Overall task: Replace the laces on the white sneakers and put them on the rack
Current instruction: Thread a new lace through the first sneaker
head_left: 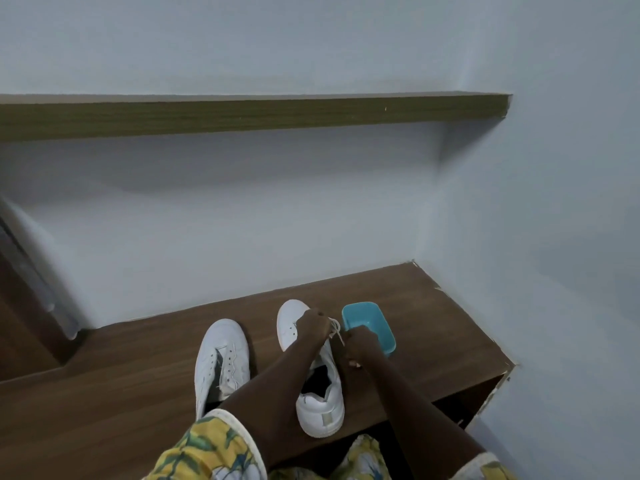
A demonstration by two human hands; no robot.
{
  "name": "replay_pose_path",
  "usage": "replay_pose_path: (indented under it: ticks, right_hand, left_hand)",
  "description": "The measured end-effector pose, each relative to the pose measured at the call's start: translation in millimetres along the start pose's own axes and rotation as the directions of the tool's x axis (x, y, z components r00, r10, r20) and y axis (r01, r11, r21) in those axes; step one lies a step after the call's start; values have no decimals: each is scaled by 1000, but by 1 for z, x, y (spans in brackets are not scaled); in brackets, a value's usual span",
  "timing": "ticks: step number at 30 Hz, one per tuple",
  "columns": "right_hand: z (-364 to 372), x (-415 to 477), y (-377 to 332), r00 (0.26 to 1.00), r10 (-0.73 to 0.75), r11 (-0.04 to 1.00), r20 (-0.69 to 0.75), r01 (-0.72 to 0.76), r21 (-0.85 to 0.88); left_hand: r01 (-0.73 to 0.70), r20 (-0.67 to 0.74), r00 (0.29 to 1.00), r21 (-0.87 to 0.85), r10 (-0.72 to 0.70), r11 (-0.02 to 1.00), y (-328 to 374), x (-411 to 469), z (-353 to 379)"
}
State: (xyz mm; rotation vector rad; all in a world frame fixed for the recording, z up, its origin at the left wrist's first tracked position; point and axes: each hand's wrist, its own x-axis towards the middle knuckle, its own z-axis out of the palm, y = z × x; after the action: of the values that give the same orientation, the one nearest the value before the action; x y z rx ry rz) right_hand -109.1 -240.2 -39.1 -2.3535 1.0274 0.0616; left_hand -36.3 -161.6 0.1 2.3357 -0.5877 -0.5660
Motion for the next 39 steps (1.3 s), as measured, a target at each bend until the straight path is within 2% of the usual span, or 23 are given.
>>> replay_pose_path:
  ticks: [2, 4, 8, 11, 15, 20, 23, 26, 31, 35, 39]
  right_hand:
    - [0, 6, 5, 998, 3, 1000, -64, -3, -2]
    - [-5, 15, 12, 992, 22, 998, -122, -14, 65]
    - [-18, 31, 25, 977, 69, 978, -204, -25, 208]
    - [-23, 39, 23, 960, 107, 902, -260, 16, 431]
    - [-32, 39, 9, 942, 103, 864, -319, 75, 498]
    - [-30, 38, -9, 979, -5, 895, -205, 96, 437]
    - [-19, 41, -18, 986, -122, 926, -115, 154, 344]
    - [-4, 42, -26, 982, -184, 932, -43, 188, 310]
    - [14, 46, -36, 988, -152, 904, -15, 146, 401]
    - [21, 47, -37, 977, -214, 934, -7, 207, 290]
    - [22, 49, -35, 969, -237, 952, -76, 247, 179]
  left_hand:
    - [35, -42, 998, -31, -37, 999, -2, 11, 7]
    - [55, 0, 998, -96, -55, 994, 0, 18, 14]
    - [0, 77, 997, -115, 9, 993, 3, 24, 21]
    - [-16, -18, 1000, -89, 15, 996, 0, 31, 14]
    - [60, -175, 982, -48, -67, 997, -14, 31, -8]
    - [171, -86, 982, 18, -169, 985, -43, 32, -23]
    - [130, -68, 989, 32, -128, 991, -53, 30, -21]
    - [83, -55, 996, 121, -76, 989, -53, 27, -22]
    - [29, -30, 999, 192, -23, 981, -60, 33, -22]
    - [3, -86, 996, 205, 14, 979, -68, 36, -18]
    - [36, -117, 993, 178, -15, 983, -66, 38, -15]
